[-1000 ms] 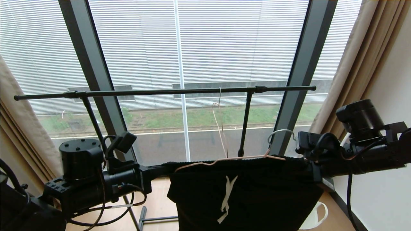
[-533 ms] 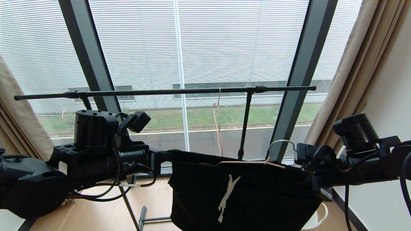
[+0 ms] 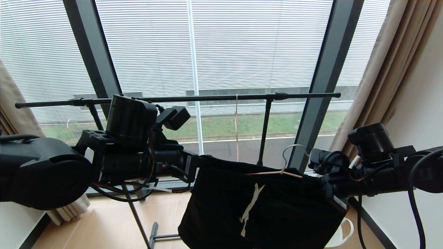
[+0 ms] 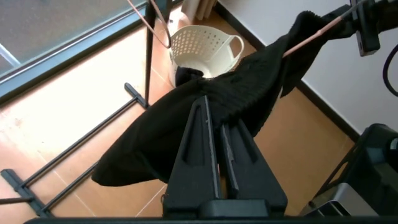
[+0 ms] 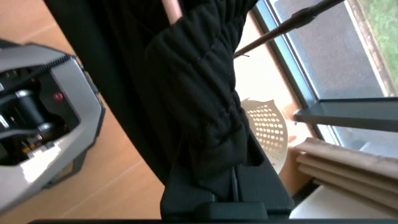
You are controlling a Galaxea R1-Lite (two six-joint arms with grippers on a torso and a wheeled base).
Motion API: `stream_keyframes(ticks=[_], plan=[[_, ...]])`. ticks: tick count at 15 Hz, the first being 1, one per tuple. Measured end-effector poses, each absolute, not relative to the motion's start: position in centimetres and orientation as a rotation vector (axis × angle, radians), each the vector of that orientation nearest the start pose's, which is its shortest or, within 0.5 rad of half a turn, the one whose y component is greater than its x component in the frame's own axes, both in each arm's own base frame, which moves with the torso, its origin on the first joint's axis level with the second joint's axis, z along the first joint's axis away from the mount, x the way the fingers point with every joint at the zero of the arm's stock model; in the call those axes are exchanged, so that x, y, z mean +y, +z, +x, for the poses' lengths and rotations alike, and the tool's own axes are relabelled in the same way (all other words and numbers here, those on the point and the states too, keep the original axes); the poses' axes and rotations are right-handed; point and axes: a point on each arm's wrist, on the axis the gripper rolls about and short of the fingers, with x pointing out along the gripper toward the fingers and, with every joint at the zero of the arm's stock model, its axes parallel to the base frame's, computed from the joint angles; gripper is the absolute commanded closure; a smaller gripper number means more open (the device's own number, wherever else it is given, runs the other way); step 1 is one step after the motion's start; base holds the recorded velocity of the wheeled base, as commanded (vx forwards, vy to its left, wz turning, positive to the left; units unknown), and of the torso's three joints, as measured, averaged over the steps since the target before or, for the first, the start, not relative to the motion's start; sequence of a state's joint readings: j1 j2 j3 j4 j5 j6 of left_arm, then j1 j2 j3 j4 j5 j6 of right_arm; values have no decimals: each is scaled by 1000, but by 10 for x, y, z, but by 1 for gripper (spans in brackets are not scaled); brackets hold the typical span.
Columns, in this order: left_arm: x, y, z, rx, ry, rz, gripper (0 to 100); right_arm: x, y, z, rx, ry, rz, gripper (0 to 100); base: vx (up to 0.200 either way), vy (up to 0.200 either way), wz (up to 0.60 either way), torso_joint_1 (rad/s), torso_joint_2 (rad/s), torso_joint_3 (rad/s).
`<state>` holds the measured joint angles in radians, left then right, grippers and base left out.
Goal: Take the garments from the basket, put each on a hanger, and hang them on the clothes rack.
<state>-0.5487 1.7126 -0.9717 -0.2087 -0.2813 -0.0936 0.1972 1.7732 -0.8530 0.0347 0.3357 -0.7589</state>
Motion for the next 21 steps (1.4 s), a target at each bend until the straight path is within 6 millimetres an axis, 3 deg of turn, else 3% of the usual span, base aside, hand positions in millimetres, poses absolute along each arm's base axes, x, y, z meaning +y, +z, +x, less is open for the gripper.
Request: stream_keyframes(ticks=[9,14,16,18,21], plan=[[-215,180,274,602,-840,40,100,69,127,276,668,896,-551,100,0,0,0,0,0,0],[-229,181,272,607,-863,54,100,72,124,279,665,894,-554,100,0,0,0,0,0,0],[-233,191,272,612,-860,60,100,74,121,281,685,869,-576,100,0,0,0,0,0,0],[-236,203,276,611,-808,75,100,78,120,281,686,833,-614,100,0,0,0,0,0,0],[-239,202,283,616,-715,98,100,80,117,280,664,785,-652,100,0,0,0,0,0,0]])
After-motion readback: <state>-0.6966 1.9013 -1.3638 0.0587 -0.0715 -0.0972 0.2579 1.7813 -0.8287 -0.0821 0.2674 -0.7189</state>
